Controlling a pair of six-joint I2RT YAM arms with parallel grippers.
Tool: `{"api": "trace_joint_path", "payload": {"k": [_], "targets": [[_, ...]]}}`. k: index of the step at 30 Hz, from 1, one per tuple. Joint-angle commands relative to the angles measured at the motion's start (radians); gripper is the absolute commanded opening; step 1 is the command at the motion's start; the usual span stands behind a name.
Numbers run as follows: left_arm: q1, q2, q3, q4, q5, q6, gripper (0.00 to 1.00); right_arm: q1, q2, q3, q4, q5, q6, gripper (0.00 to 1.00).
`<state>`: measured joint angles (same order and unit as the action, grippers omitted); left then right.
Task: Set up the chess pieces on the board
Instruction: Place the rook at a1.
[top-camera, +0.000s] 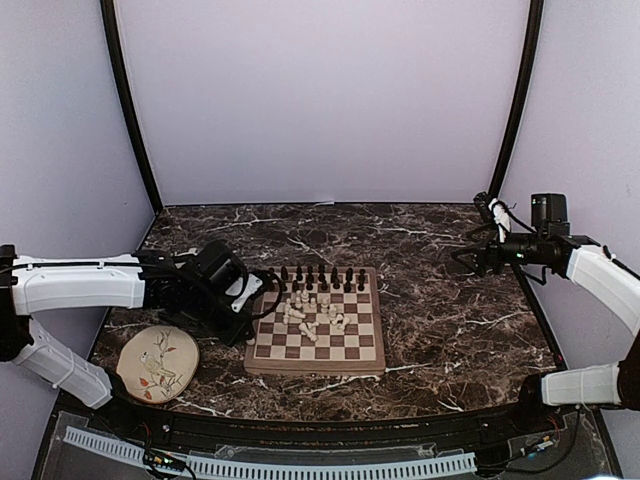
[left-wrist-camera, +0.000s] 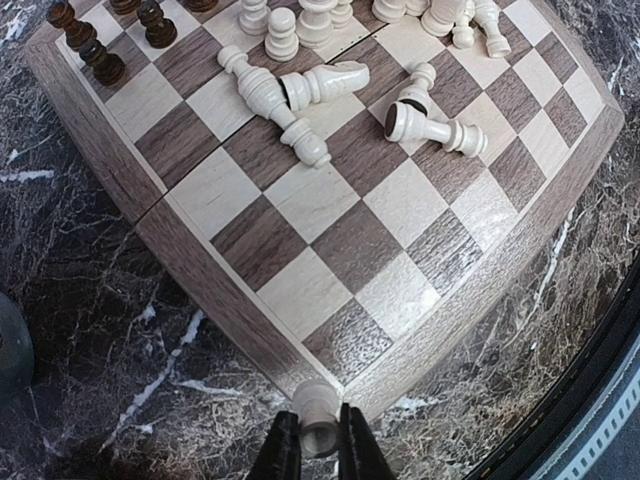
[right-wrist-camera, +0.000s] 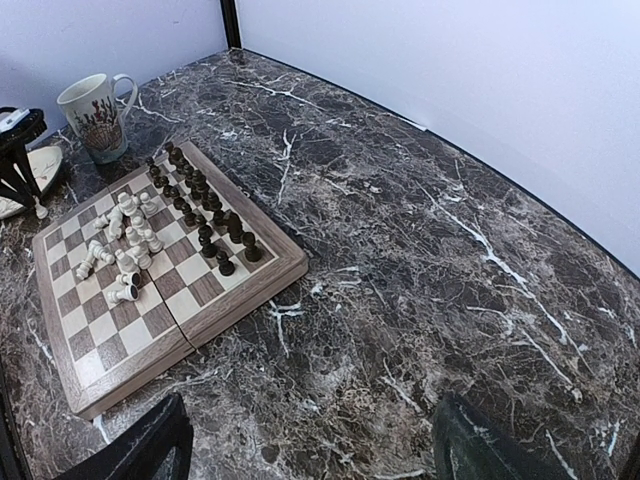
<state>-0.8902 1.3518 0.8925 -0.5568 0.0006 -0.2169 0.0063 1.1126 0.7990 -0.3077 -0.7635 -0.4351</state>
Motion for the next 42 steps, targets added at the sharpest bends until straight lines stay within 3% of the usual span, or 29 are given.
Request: {"api": "trace_joint_path", "payload": {"k": [1, 42], "targets": [[-0.009, 0.000, -0.014, 0.019, 0.008, -0.006, 0.00, -0.004, -0.003, 0.001, -0.002, 0.002, -0.012, 0.82], [-0.060, 0.164, 0.041, 0.025, 0.004, 0.054, 0.05, -0.003, 0.030, 0.013, -0.035, -0.006, -0.042, 0.82]]}}
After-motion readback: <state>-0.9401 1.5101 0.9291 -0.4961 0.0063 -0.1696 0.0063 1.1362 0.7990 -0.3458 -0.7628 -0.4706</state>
